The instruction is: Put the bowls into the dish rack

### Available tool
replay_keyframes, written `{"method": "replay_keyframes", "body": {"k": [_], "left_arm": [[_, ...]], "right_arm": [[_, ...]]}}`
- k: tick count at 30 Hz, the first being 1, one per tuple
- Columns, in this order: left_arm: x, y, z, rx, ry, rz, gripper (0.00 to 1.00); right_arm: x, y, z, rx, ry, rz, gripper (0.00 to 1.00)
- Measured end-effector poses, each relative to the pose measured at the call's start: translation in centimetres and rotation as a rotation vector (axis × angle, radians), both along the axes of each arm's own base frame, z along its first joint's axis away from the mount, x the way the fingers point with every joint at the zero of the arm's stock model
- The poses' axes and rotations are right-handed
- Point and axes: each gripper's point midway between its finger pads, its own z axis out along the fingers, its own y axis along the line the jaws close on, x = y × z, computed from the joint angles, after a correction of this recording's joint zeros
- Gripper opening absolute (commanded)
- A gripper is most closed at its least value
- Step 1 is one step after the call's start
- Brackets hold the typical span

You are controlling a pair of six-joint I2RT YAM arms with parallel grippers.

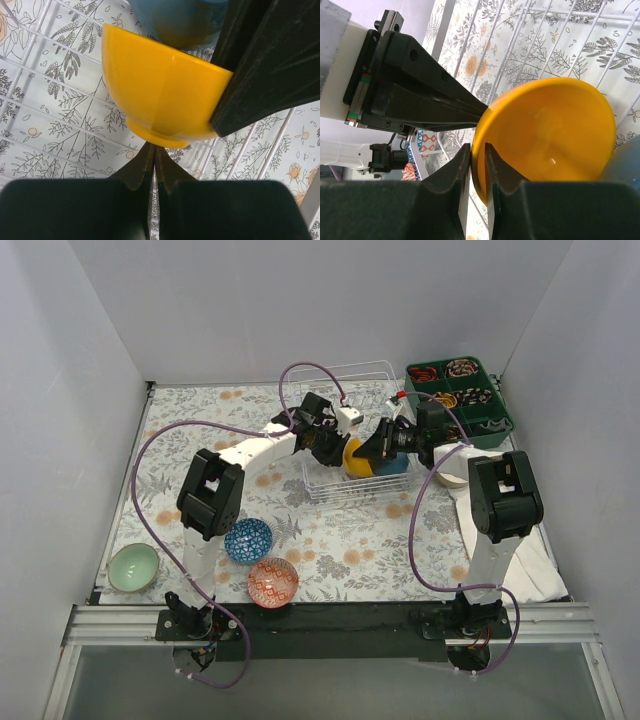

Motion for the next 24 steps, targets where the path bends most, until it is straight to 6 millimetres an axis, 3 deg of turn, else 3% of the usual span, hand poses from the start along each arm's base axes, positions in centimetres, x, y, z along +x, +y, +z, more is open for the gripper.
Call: {"method": "replay_keyframes", "body": {"k": [14, 24], "left_arm": [[1.0, -1.4, 1.5, -0.046, -0.049, 0.000, 0.00], [1.2, -3.7, 0.9, -0.086, -0.059, -0.022, 0.00]], "right_arm": [[1.9, -2.1, -0.1, -0.181, -0.092, -0.089, 0.50], [3.4, -8.0, 1.0, -0.465, -0.197, -0.262, 0.51]]}}
